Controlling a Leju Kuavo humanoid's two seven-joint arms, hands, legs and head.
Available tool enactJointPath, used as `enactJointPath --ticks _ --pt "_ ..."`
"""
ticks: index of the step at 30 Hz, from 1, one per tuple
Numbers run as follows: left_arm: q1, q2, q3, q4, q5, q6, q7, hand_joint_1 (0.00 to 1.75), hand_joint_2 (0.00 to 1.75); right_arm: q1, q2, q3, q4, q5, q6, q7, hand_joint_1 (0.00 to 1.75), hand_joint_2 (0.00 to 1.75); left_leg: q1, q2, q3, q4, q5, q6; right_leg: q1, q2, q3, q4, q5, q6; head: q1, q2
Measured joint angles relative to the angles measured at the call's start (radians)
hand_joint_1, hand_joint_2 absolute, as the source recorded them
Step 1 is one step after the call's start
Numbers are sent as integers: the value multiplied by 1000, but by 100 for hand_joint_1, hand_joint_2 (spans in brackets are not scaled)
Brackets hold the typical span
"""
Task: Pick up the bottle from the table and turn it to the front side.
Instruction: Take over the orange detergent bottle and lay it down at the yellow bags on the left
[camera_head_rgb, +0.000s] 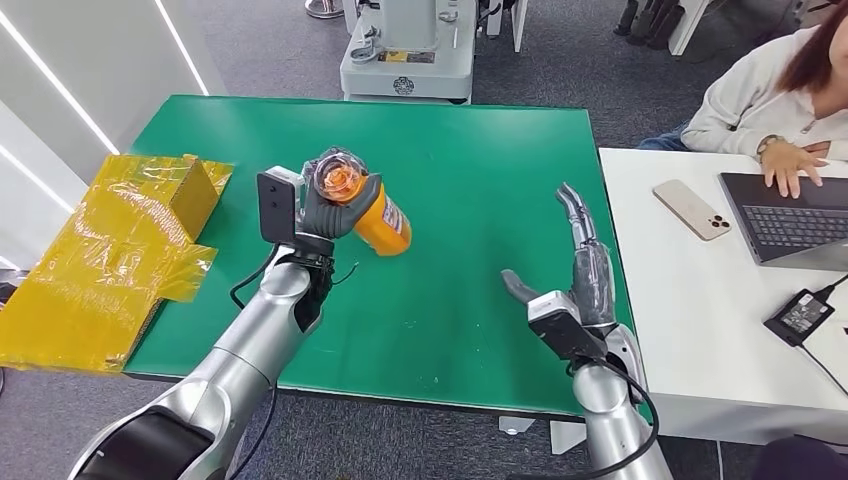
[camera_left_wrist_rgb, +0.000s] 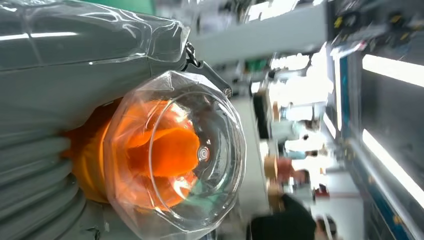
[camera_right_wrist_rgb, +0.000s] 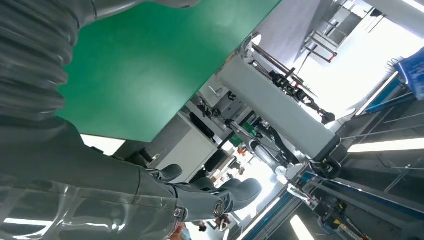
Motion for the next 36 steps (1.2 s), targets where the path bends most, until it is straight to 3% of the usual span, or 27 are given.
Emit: enactJointPath --ticks 5,7,12,17,20,25,28,30,36 --pt "3 1 0 -25 -158 147 -5 175 175 17 -2 0 -29 -11 13 0 0 175 0 0 0 0 0 0 0 0 0 0 0 0 0 0" --pt "6 3 0 -41 -284 247 9 175 175 27 -2 -1 -46 -12 15 0 0 175 0 0 0 0 0 0 0 0 0 0 0 0 0 0" --pt "9 18 -6 -84 -675 503 125 175 175 59 -6 -1 -107 -12 30 7 0 175 0 0 0 0 0 0 0 0 0 0 0 0 0 0" --pt "19 52 -3 -142 -1208 562 324 175 175 79 -10 -2 -151 -8 47 18 0 175 0 0 0 0 0 0 0 0 0 0 0 0 0 0" --pt "30 84 -2 -171 -1423 562 428 175 175 84 -10 -2 -162 -8 52 18 0 175 0 1 1 0 0 0 0 1 0 0 0 0 0 0" --pt "43 144 -28 -191 -1498 562 575 175 175 94 -12 -2 -174 -6 56 13 0 175 0 1 1 0 0 0 0 0 0 0 0 0 0 0" --pt "20 212 -156 -178 -1502 562 795 175 175 101 -12 -3 -183 3 67 11 0 175 0 2 1 0 0 0 0 1 0 0 0 0 0 0" --pt "-1 261 -259 -149 -1502 562 877 175 175 107 -12 -8 -192 9 69 11 0 175 0 2 1 0 0 0 0 2 0 0 0 0 0 0" --pt "-20 339 -414 -46 -1502 562 901 175 175 141 -29 -37 -219 6 60 7 0 175 0 2 1 0 0 0 0 2 0 0 0 0 0 0"
